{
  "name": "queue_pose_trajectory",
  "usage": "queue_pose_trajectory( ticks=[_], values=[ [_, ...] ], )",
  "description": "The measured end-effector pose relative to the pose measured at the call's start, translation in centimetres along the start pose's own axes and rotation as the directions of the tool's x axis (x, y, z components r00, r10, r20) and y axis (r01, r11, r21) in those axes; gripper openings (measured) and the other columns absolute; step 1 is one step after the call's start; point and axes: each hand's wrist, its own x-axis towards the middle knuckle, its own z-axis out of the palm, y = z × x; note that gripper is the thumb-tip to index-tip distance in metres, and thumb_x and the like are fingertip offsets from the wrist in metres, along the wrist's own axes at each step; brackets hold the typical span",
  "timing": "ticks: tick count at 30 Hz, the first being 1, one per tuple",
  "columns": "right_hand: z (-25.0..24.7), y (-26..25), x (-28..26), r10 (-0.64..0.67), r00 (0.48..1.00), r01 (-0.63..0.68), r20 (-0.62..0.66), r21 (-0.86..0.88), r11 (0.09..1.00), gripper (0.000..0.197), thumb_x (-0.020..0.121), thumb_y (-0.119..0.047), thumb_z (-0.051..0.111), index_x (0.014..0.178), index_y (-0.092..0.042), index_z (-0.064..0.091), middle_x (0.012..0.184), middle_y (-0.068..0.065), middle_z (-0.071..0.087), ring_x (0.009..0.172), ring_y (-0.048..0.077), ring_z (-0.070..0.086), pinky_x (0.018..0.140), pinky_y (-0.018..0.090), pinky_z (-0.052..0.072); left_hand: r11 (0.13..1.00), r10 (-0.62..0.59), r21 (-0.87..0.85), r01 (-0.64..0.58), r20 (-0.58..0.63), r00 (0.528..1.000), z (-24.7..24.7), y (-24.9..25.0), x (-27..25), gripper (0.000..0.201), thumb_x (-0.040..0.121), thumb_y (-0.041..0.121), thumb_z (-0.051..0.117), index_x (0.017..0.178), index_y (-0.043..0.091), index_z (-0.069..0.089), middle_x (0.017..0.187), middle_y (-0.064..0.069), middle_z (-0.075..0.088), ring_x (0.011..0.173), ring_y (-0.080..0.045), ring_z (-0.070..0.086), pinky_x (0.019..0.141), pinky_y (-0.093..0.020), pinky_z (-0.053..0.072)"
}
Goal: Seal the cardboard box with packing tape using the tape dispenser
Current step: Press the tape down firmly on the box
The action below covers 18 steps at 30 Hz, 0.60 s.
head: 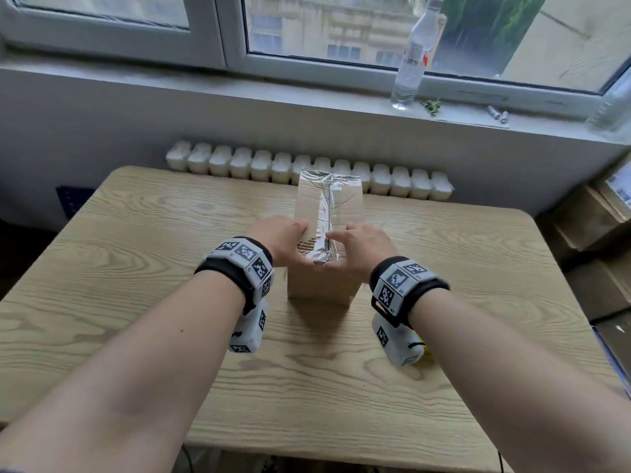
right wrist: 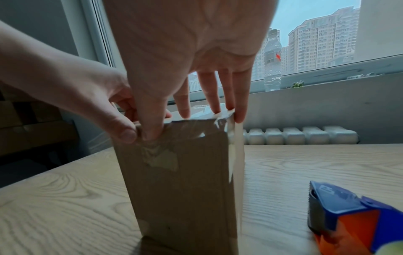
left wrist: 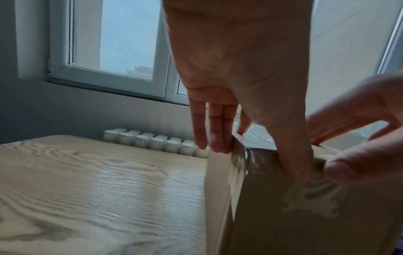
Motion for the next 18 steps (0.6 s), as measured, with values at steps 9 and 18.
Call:
queue_pose_trajectory(
  ticks=[9, 18],
  values=[
    [0.8, -0.8, 1.2, 0.051, 0.998, -0.053, -0.034, -0.050, 0.997, 0.070, 0.074, -0.066, 0.058, 0.129, -0.023, 0.054, 0.117, 0.006, 0.065, 0.108, 0.026, 0.059, 0.089, 0.036, 0.047, 1.000, -0.015, 0.008, 0.015, 0.000, 1.000, -0.4, 0.1, 0.6, 0.055, 0.070, 0.058, 0.069, 0.099, 0.012, 0.057, 0.091, -0.002, 0.066, 0.079, -0.019, 0.056, 0.066, -0.031, 0.047],
    [0.3, 0.0, 1.2, 0.048, 0.999, -0.048, 0.018, -0.035, 0.998, 0.064, 0.075, -0.034, 0.068, 0.135, -0.030, 0.047, 0.123, 0.003, 0.064, 0.114, 0.024, 0.057, 0.095, 0.035, 0.048, 1.000, -0.003, -0.002, 0.003, 0.045, 0.999, -0.8, -0.1, 0.7, 0.053, 0.069, 0.037, 0.077, 0.112, 0.011, 0.060, 0.099, -0.006, 0.067, 0.087, -0.022, 0.059, 0.067, -0.029, 0.045]
  ],
)
